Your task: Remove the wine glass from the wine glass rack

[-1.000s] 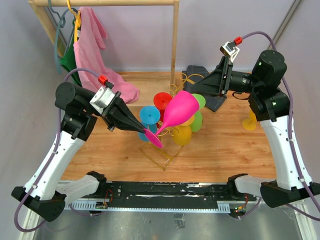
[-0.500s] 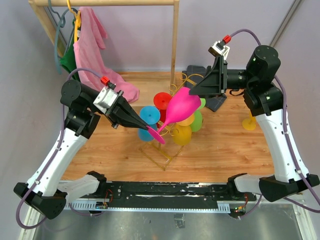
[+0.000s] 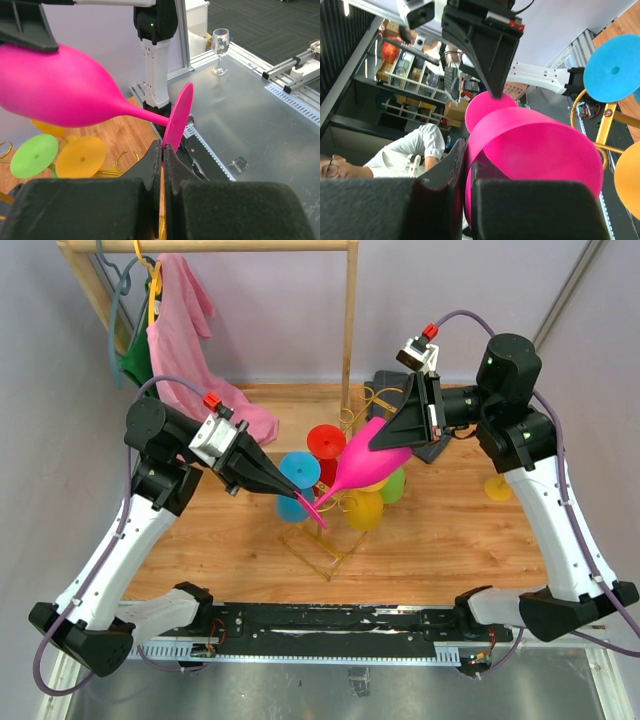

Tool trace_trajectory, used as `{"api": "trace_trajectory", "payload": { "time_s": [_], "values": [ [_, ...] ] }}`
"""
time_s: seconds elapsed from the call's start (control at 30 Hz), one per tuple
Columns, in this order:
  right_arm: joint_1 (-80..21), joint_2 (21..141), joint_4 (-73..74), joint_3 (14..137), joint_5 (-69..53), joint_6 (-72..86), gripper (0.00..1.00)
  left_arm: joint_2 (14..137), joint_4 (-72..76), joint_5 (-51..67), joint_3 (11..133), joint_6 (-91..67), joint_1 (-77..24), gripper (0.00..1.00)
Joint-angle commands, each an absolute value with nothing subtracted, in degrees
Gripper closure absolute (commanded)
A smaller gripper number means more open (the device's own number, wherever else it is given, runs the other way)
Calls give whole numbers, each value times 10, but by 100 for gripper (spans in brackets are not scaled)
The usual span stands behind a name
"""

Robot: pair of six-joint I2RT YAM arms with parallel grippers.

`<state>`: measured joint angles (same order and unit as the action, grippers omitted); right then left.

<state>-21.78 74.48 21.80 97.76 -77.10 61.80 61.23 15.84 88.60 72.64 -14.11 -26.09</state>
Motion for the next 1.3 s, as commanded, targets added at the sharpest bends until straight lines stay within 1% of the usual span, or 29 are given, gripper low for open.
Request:
{"api": "trace_trajectory", "payload": {
  "time_s": [0.0,0.03,0.07,0.1,0.13,0.17,0.2,0.23,0.27,0.37,0.43,0.53,0.57,0.7,0.77,0.87,0.97,1.17,1.27],
  "values": [
    [-230,735,220,980,-787,602,99,603,173,908,734,-123,-265,100],
    [-231,734,220,982,-787,601,99,601,172,904,735,-119,-265,99],
    [-232,733,219,985,-787,600,99,599,173,898,734,-115,-265,94],
    [-232,732,218,988,-788,601,99,597,173,891,736,-107,-266,83],
    [-232,731,214,993,-788,603,99,595,173,884,736,-101,-265,67],
    [-232,729,206,998,-789,607,99,594,174,876,738,-95,-265,43],
    [-232,728,198,1007,-790,614,99,593,173,866,740,-89,-263,22],
    [-232,728,192,1018,-791,619,99,593,173,859,742,-83,-262,8],
    [-232,728,188,1032,-791,622,99,594,173,848,745,-79,-259,2],
    [-225,730,182,1095,-789,633,99,600,172,817,762,-73,-253,1],
    [-183,731,182,1134,-787,640,99,606,167,788,776,-68,-248,1],
    [-74,730,182,1182,-787,644,99,623,74,698,820,16,-247,1],
    [-32,728,181,1186,-783,641,99,630,74,660,830,22,-247,1],
    [148,698,183,1138,-724,596,99,681,35,517,901,13,-247,1],
    [192,687,209,1112,-651,544,99,717,-1,461,958,9,-247,2],
    [204,692,268,1103,-483,430,99,745,-56,406,1005,18,-247,6],
    [204,725,308,1123,-363,359,99,738,-71,388,998,28,-247,6],
    [195,857,464,1254,-238,217,99,703,-84,370,957,33,-247,6],
    [163,897,499,1274,-175,168,99,691,-81,370,934,33,-248,6]
  ]
}}
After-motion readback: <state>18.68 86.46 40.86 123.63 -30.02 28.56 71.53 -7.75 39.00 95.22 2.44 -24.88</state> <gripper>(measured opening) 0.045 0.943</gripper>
